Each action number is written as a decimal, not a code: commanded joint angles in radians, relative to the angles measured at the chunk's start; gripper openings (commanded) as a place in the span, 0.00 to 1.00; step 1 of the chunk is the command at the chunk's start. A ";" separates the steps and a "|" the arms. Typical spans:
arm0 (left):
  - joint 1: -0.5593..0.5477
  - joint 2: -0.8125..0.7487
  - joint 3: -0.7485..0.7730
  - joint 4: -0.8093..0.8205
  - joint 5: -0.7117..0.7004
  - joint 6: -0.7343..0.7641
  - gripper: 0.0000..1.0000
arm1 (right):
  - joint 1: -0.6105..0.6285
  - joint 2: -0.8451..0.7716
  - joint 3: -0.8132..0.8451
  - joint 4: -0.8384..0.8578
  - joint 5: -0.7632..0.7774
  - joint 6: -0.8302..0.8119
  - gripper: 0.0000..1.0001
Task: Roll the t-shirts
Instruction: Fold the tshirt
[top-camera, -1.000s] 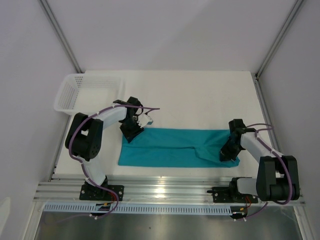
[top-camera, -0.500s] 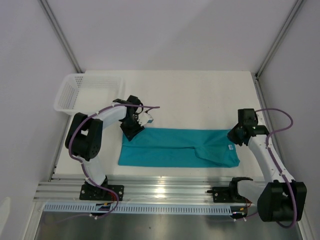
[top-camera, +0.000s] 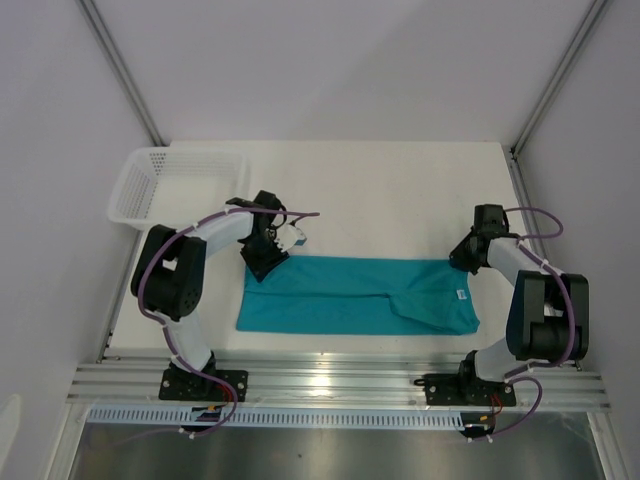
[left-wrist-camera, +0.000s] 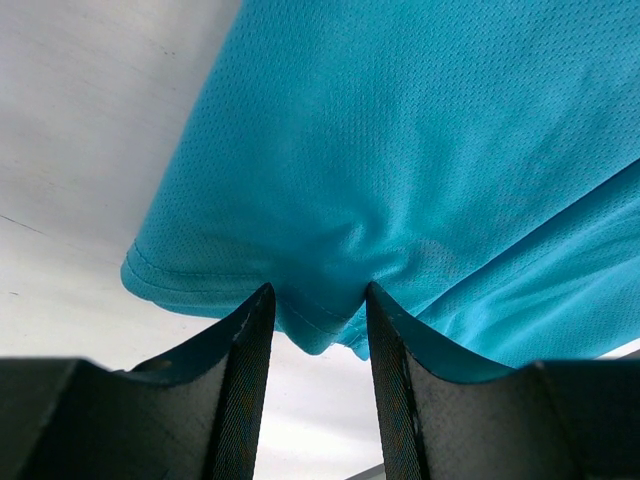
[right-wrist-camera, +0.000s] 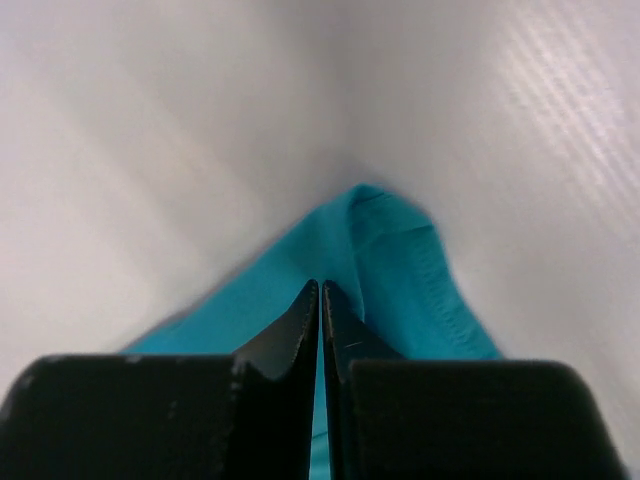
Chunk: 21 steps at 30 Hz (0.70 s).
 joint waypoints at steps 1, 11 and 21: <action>0.005 0.012 0.027 0.013 0.000 -0.015 0.45 | -0.043 0.042 0.001 0.004 0.076 -0.011 0.05; 0.005 0.029 0.033 0.007 -0.003 -0.016 0.45 | -0.085 0.045 -0.047 0.074 0.064 -0.025 0.06; 0.005 0.032 0.041 0.011 -0.003 -0.018 0.46 | -0.104 0.019 0.114 -0.024 0.065 -0.134 0.19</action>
